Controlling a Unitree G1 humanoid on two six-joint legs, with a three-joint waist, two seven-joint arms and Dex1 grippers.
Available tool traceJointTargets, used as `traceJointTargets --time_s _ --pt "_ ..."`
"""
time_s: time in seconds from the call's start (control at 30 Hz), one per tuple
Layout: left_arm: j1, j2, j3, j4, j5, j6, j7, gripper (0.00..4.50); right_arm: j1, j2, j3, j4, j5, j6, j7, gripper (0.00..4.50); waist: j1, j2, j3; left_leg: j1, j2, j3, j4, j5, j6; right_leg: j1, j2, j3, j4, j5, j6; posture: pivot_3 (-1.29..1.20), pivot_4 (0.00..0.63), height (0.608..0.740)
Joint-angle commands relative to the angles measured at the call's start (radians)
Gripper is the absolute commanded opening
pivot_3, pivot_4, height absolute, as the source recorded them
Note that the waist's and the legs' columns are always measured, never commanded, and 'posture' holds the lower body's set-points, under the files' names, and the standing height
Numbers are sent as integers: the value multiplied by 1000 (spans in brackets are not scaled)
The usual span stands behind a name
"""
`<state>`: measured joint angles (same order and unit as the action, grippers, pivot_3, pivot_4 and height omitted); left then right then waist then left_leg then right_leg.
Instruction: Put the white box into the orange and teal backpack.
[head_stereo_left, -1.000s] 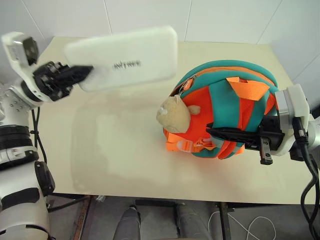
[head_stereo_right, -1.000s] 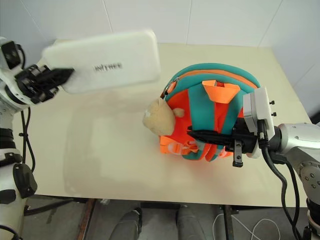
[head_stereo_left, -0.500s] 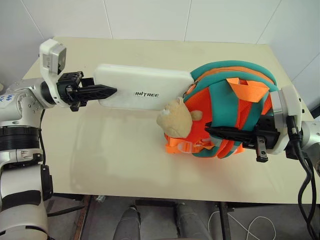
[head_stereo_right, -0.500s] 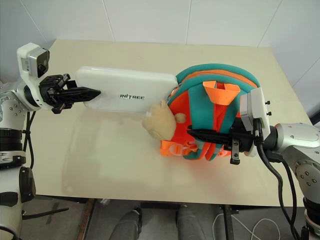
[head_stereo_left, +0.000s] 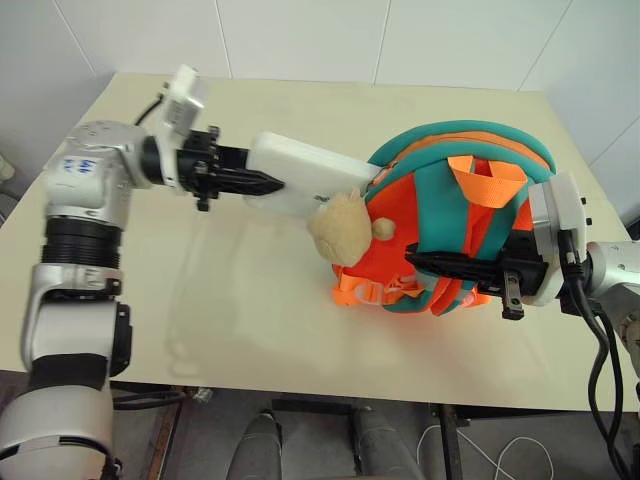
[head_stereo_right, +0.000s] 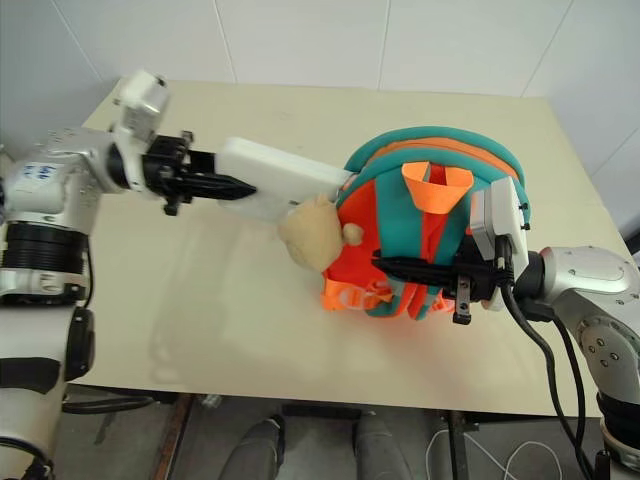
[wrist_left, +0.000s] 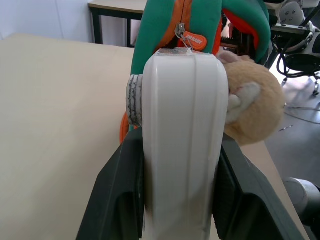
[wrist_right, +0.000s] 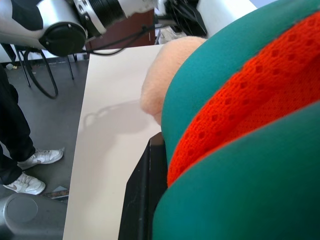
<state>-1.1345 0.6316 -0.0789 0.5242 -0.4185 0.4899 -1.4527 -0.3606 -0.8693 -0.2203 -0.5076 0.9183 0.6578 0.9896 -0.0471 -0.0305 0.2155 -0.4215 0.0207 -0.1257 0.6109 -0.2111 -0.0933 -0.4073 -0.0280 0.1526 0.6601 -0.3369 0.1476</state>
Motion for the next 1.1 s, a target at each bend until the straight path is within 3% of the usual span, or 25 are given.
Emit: traceJointTargets --time_s 0.03,0.33,0.6,0.93,1.1 --pt "-17 -62 -41 -13 55 7 65 1300 -17 11 1 -10 -13 -34 9 0 -4 0 0 0 0 0 0 0 0 0 0 0 0 0 0 0 150 740" --pt "-84 -291 -84 150 146 -9 244 1300 -44 42 41 10 -43 -51 14 0 -4 0 0 1 -1 0 2 0 1 2 0 0 0 1 1 0 150 740" --pt "-105 -394 -108 213 190 -24 263 1299 -50 55 43 12 -49 -50 12 0 3 0 0 3 -2 0 3 0 1 6 0 1 -1 2 3 0 150 740" --pt "-29 -275 -94 4 171 84 199 4301 -57 75 51 12 -57 -48 1 0 1 0 0 5 -1 0 1 0 1 8 0 1 -4 2 4 0 150 740" --pt "20 -167 -59 -135 136 157 190 4464 -67 78 56 21 -62 -47 5 0 -9 0 0 6 -1 0 0 0 1 8 0 1 -3 2 4 0 150 740"
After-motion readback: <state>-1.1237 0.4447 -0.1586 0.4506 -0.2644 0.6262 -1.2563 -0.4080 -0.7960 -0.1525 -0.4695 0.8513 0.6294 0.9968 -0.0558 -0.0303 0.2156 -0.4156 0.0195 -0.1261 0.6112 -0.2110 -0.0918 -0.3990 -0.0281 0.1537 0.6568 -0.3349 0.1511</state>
